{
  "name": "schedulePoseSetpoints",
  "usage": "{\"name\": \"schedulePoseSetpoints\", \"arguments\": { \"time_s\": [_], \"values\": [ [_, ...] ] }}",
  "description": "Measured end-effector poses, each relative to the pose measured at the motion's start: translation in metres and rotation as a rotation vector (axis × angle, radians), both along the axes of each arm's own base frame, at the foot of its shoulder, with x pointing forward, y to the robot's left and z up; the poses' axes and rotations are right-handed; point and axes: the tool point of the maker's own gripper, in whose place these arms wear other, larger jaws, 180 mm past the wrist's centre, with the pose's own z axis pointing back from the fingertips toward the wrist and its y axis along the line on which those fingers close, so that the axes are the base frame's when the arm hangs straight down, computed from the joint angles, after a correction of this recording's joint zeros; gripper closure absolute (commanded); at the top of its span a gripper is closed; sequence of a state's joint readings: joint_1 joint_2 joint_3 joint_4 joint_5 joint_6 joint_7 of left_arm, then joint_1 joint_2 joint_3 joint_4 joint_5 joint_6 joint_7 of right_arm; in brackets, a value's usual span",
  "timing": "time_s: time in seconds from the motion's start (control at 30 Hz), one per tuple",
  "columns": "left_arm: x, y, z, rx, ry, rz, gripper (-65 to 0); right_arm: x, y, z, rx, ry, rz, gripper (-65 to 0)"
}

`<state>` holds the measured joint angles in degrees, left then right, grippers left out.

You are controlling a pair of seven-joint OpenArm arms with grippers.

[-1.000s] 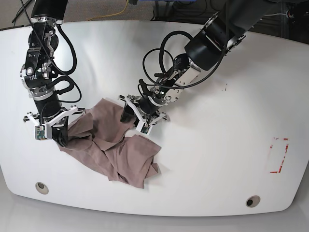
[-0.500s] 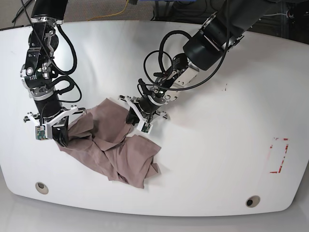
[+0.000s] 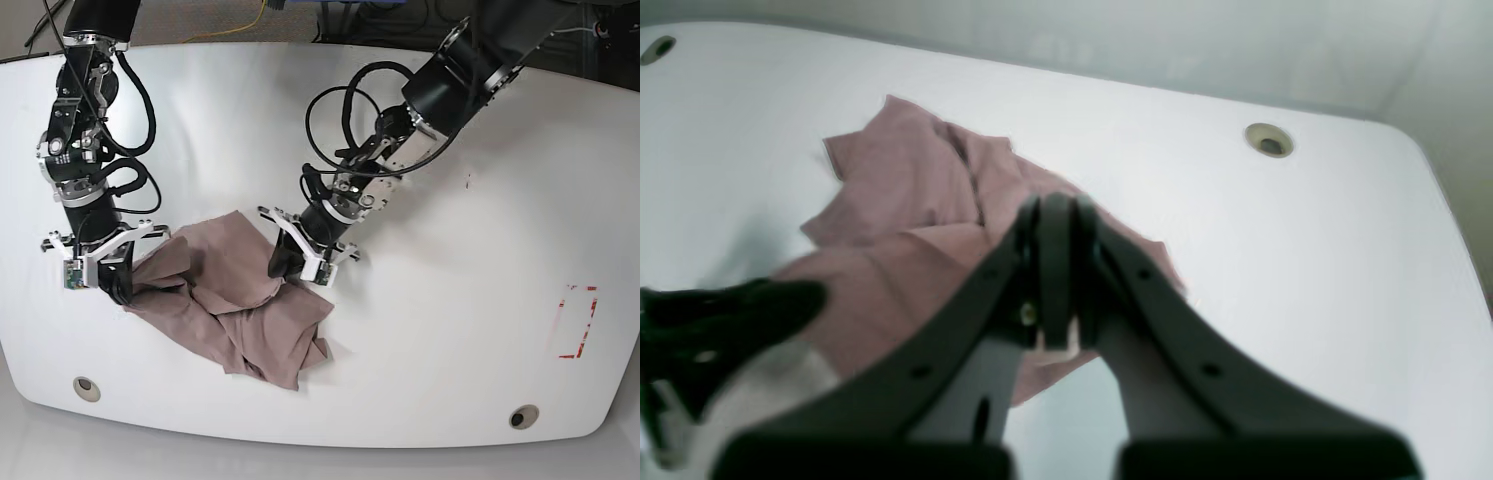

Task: Layout the t-shirt on the table in an organized manner, then fold the t-shirt properly
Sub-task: 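Pull the t-shirt taut between both grippers, moving them apart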

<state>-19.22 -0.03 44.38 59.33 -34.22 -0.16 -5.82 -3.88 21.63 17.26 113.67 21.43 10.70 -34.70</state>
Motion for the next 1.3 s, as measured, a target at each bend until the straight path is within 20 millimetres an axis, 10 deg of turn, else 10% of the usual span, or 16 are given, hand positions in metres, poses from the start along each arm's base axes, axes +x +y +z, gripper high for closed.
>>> {"name": "schedulePoseSetpoints", "arguments": {
  "time_s": [1.3],
  "values": [
    [0.032,0.243,0.191,0.149,-0.438,0.197,0.0,0.031,-0.033,0.092,-0.144,-0.197,-0.021,0.0]
  ]
}}
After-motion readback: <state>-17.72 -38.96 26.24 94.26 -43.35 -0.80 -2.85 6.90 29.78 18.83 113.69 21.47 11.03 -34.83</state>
